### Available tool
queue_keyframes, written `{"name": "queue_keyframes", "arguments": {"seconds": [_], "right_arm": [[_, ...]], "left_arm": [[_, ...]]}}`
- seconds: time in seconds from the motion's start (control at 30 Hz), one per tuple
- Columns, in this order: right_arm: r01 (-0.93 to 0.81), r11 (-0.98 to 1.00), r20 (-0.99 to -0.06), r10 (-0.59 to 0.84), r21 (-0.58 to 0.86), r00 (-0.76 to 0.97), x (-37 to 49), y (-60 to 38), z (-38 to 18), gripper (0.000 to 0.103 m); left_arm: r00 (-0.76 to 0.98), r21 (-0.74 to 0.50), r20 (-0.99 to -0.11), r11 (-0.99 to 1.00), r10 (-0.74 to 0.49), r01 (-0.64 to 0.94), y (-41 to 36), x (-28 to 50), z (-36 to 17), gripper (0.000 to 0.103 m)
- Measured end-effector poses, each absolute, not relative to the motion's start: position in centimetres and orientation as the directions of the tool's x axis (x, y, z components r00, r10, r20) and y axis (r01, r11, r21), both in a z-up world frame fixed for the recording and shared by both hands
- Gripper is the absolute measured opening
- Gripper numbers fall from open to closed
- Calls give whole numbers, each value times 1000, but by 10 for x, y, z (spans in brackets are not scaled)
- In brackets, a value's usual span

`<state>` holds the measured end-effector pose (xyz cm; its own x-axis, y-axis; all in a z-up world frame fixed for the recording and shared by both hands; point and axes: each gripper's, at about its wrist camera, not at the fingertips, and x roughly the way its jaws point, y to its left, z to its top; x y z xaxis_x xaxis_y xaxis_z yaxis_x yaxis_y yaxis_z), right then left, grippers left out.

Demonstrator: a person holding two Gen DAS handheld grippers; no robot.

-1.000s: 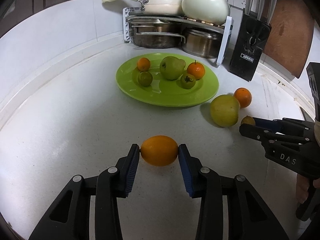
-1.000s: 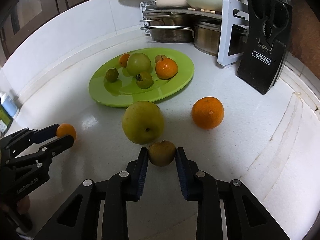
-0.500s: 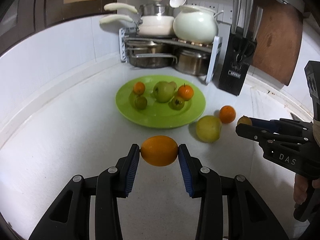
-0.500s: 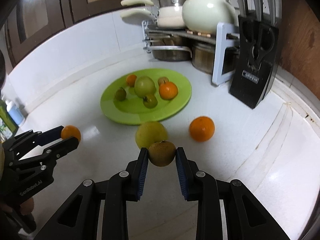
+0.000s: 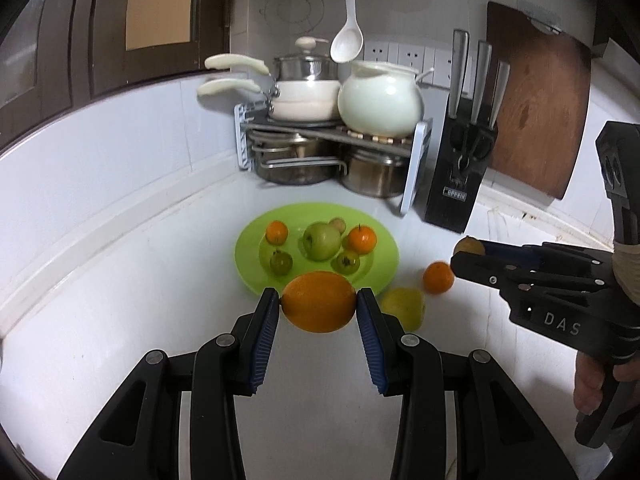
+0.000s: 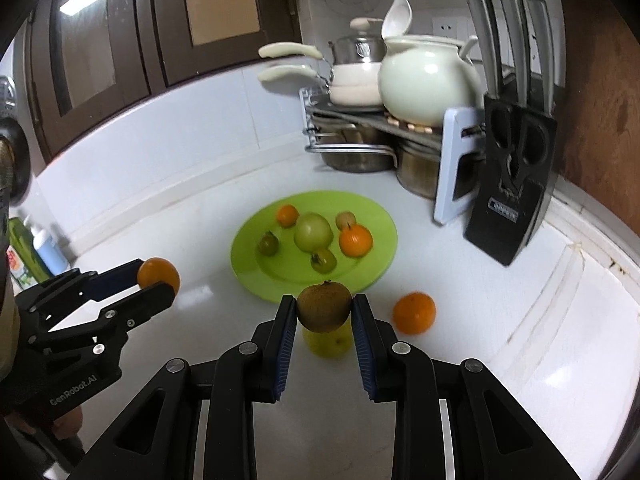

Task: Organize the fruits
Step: 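Carry both held fruits over the green plate and open both tools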

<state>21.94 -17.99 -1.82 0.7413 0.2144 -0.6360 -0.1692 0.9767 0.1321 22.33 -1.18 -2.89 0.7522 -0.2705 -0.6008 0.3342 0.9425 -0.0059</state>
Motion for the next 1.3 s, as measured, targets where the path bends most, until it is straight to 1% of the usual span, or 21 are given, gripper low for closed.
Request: {"name": "queue_keyframes", "arguments": {"seconds": [0.3, 0.6, 0.93, 1.3], "right_arm": [[-193, 973, -589, 232, 129, 774, 238, -176, 4, 29], [-216, 968, -559, 248, 124, 791, 270, -174, 23, 29], [-254, 961, -568, 271, 111, 777, 313, -165, 30, 29], [-262, 959, -619, 271, 108, 737, 365, -164, 9, 29]], "left_arm": [[797, 19, -541, 943, -269, 331, -15, 238, -5, 40], [800, 20, -526, 936, -289, 351, -19, 269, 11, 40], [783, 21, -538, 924, -312, 382, -29, 310, 21, 40], [725, 0, -610, 915, -320, 403, -36, 375, 0, 40]]}}
